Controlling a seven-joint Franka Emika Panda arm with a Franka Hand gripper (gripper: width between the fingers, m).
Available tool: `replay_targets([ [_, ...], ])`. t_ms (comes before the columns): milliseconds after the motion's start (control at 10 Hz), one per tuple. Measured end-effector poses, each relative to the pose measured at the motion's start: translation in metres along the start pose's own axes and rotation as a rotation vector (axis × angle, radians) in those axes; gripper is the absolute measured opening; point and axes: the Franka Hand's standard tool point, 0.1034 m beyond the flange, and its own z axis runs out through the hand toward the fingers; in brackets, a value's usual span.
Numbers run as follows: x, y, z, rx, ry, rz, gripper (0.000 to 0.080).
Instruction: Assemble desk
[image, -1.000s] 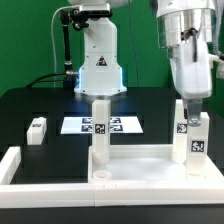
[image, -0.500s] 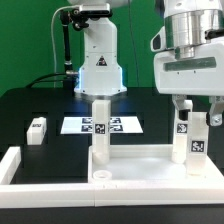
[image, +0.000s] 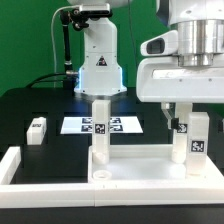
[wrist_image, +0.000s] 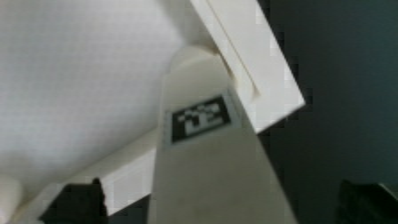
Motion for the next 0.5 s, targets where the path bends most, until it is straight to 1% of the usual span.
replay_targets([
  [200,0.0015,0.0013,-0.0003,-0.001,0.002,0.032,0.0649],
  [300,0.0014,0.0014,0.0,0.0,0.002,0.056,0.0559],
  [400,0.0012,0.0014,0.0002,0.0,0.001,0.14,0.0559],
  [500,0.001,0.0018,0.0005,-0.001,0.001,0.203,0.0358],
])
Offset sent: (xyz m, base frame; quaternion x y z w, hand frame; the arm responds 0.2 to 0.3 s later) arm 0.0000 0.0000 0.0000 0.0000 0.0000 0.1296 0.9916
